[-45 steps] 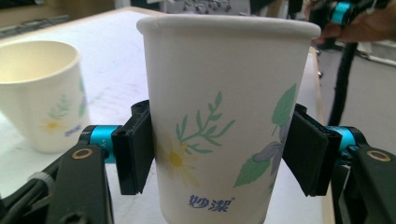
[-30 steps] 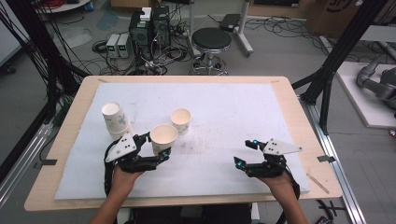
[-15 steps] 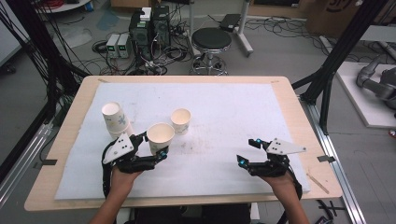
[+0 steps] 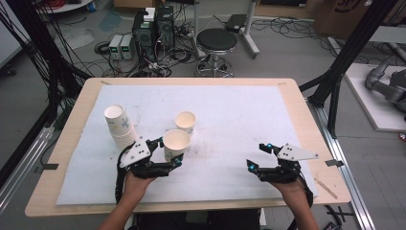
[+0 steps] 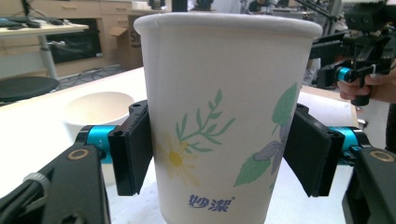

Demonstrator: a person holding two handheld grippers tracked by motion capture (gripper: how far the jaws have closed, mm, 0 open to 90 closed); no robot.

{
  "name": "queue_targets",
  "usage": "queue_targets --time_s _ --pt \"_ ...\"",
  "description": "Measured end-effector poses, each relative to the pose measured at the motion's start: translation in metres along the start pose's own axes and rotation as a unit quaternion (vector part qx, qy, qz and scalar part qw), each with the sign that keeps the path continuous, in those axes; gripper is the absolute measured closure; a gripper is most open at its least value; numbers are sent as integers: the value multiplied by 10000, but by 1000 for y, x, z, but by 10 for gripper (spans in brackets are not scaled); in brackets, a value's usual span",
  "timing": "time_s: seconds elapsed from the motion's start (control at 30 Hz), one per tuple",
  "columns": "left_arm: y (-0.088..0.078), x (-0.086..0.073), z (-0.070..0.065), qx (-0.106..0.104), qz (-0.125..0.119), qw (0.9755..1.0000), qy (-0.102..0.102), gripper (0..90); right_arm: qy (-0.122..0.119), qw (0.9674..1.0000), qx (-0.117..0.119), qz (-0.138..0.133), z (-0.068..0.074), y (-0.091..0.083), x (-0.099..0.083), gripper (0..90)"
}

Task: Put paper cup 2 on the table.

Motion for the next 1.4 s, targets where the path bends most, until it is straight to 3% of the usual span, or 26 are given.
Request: queue_targets --time_s 0.1,0.37,0.53,0.7,1.0,1.17,1.33,1.4 --pt "14 0 -4 -96 55 9999 32 307 14 10000 -57 -28 -3 -4 -1 222" --pt "64 4 -8 -71 -7 10000 -59 307 13 9997 -200 -140 -10 -14 0 222" --pt "95 9 -9 -72 30 9998 160 309 82 9996 -235 -102 -13 -15 -3 222" --pt "125 6 -6 -51 145 9999 3 308 134 9995 -241 -141 -15 -16 -3 222" --pt "154 -5 -5 31 334 9993 -192 306 167 9994 -214 -202 -16 -18 -2 222" --pt "168 -15 -7 31 474 9987 -194 307 166 9994 -210 -207 -15 -18 -2 221" --pt "180 -24 -7 128 738 9971 -160 310 197 9993 -213 -224 -16 -19 -2 222" --pt "181 -27 -6 232 957 9951 -114 315 197 9993 -210 -234 -17 -19 -1 222"
Point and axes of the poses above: each handheld gripper's, and its own axes: y roughly forward along the jaws, x roughly out of its top, z roughly to its left, the point moved 9 cm from there along y, roughly forward along the jaws, and after that the axes turned 6 degrees about y, right-handed, at the moved point
